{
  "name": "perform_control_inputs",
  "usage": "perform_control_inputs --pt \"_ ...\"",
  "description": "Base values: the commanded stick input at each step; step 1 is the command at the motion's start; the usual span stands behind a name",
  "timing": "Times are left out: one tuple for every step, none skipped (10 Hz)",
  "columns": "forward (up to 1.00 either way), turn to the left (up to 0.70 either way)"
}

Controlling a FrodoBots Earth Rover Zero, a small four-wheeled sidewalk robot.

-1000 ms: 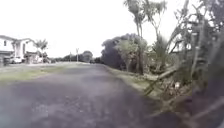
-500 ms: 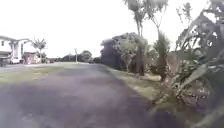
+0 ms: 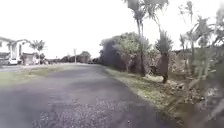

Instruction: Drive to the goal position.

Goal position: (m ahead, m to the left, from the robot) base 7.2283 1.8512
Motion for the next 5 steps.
perform_control_inputs --pt "0.70 0.02" --pt "0.70 0.02" --pt "0.70 0.02" --pt "0.70 0.02" --pt "0.70 0.02"
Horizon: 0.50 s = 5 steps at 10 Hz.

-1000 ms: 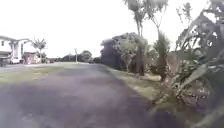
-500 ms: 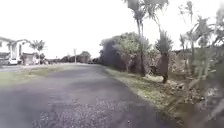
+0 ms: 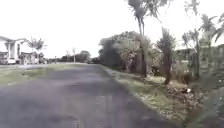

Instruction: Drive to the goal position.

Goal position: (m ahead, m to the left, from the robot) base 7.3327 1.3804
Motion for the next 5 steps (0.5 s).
perform_control_inputs --pt "0.70 0.25" --pt "0.70 0.35" --pt "0.70 0.35" --pt "0.70 0.35" --pt "0.70 0.35"
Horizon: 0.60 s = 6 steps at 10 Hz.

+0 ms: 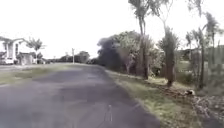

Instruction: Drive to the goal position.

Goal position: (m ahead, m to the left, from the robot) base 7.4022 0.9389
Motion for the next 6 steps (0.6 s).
perform_control_inputs --pt "0.70 0.35" --pt "0.70 0.35" --pt "0.70 0.35" --pt "0.70 0.35" --pt "0.70 0.24" --pt "0.70 0.01"
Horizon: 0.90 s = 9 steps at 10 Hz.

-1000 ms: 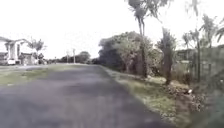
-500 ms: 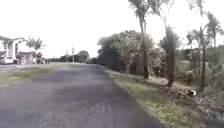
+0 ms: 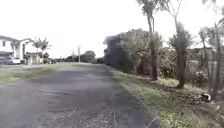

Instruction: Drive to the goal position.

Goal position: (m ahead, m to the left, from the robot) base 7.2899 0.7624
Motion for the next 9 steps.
perform_control_inputs --pt "0.70 0.00" --pt "0.70 0.00" --pt "0.70 0.00" --pt "0.70 0.00" --pt "0.70 0.00" --pt "0.70 0.00" --pt "0.70 0.00" --pt "0.70 0.00" --pt "0.70 0.00"
